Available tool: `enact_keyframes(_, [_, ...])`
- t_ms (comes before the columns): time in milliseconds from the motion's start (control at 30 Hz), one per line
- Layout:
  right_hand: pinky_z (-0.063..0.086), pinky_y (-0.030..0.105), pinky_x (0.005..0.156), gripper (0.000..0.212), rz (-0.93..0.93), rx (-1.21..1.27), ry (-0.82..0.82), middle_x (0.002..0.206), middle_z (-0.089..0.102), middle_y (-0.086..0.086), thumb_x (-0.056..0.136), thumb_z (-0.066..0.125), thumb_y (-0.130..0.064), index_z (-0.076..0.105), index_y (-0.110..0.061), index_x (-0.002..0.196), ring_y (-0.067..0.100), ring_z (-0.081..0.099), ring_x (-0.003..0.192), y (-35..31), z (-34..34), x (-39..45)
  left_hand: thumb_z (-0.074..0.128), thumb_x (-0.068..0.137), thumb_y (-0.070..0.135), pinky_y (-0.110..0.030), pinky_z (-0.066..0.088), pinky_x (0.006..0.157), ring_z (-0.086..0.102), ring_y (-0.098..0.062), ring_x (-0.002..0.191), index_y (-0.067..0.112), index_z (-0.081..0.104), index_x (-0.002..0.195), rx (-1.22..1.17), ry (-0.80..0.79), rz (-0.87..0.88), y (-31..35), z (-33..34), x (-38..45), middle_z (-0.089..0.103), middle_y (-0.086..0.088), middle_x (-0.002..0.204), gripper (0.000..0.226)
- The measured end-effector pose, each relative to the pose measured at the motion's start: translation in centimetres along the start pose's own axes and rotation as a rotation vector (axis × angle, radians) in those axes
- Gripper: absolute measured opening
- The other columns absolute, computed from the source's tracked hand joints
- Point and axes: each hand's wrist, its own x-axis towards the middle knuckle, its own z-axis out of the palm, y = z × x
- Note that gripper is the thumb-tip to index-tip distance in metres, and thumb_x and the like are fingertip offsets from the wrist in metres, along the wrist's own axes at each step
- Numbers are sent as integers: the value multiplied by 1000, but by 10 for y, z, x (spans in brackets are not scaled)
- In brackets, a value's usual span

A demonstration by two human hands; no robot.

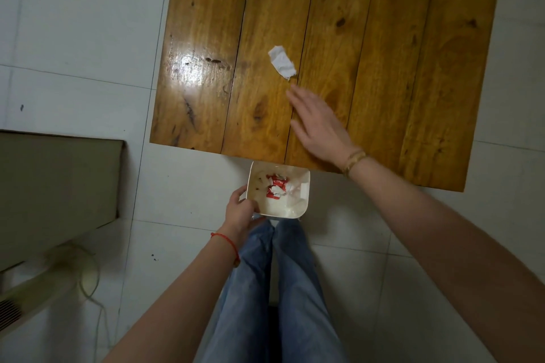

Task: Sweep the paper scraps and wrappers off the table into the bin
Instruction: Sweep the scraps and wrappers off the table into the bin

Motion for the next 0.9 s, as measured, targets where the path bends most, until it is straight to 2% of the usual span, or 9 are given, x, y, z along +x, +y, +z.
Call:
enact_keyframes(133, [6,41,125,61,63,-40,3,165,6,5,104,35,-32,11,-15,157,21,4,153,13,-23,58,48,87,-13,-38,57,75,53,-37,122,18,38,145,-5,3,0,-2,0,2,50,-18,138,66])
enact_keyframes(300, [2,39,125,59,1,-110,-90,165,6,7,105,29,-34,12,-11,156,21,5,153,10,-20,75,48,88,-12,-40,56,79,54,-36,120,18,38,145,-9,5,4,-3,0,4,50,-17,138,65])
enact_keyframes(400, [3,38,125,59,-34,-96,-86,165,9,6,104,30,-36,15,-11,156,19,6,152,1,-7,50,48,88,-11,-41,56,81,53,-37,121,18,39,145,-10,5,0,-4,0,4,50,-16,138,65])
enact_keyframes(467, [3,40,125,58,-67,-101,-98,165,11,5,104,29,-38,16,-14,156,18,4,152,-7,6,21,48,88,-11,-40,57,78,54,-36,120,18,39,145,-14,10,-1,-4,0,2,50,-16,137,65])
enact_keyframes(533, [2,41,125,58,-112,-130,-157,164,8,3,104,25,-41,13,-16,156,17,0,152,-16,22,-14,45,87,-12,-37,57,72,55,-35,114,17,40,144,-22,18,3,-5,0,1,51,-17,135,64])
enact_keyframes(633, [1,43,125,59,-195,-172,-267,164,-1,1,104,15,-45,4,-19,155,16,-6,152,-24,50,-68,43,86,-14,-39,56,74,55,-34,108,16,42,142,-48,36,4,-8,1,-1,52,-19,132,64])
enact_keyframes(700, [0,41,125,59,-214,-123,-297,164,2,0,105,13,-46,6,-19,156,15,-6,152,-28,63,-96,43,86,-15,-37,56,69,55,-33,106,15,42,142,-46,38,9,-12,1,-4,53,-20,131,64])
enact_keyframes(800, [0,38,125,59,-236,-44,-289,164,12,1,104,14,-46,14,-18,156,14,-1,152,-33,74,-125,44,87,-14,-33,55,59,54,-33,107,16,41,143,-27,37,14,-18,1,-12,52,-18,129,63])
enact_keyframes(900, [8,41,125,55,-147,94,-190,164,17,1,104,24,-39,21,-17,155,15,4,153,-37,73,-145,43,86,-14,-34,56,61,52,-35,110,17,42,142,-15,41,17,-24,0,-24,50,-16,129,64])
